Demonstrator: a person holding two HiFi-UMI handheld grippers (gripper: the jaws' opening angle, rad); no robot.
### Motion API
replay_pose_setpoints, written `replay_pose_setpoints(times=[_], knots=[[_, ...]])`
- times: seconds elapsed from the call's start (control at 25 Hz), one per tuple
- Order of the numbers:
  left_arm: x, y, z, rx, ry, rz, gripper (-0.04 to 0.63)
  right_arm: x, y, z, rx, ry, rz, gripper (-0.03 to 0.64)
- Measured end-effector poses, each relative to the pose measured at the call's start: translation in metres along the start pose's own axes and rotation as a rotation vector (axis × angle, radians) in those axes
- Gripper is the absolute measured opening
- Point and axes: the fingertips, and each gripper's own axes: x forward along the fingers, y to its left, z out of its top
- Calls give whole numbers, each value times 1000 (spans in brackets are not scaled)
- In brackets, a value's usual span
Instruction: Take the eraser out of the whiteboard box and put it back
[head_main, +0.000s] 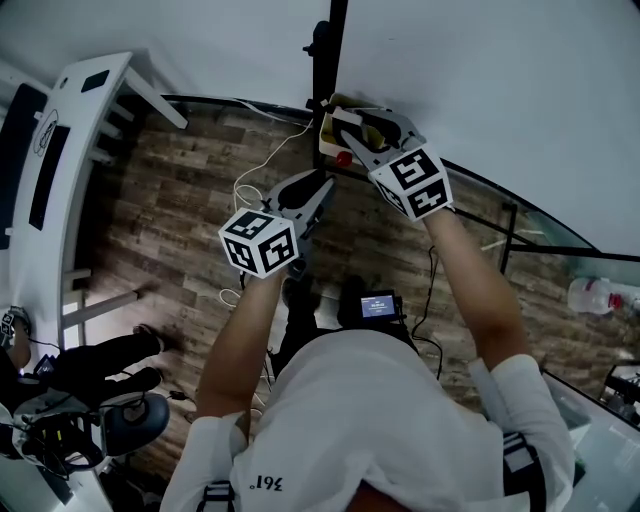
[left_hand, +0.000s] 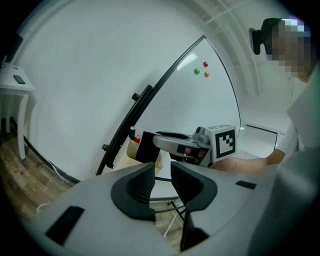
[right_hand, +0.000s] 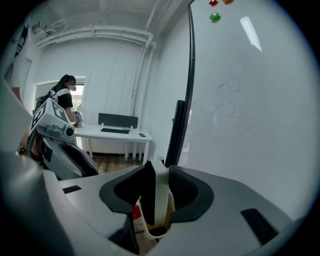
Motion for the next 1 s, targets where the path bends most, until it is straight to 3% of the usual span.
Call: replay_pose_setpoints(times=[0.4,1.0], knots=[[4,4,-10,-20,24,-6,106,17,3,-32,-53,78,-14,164],[0,6,-12,-35,25,-3,106,32,17,-30,-51,115,-10,165]])
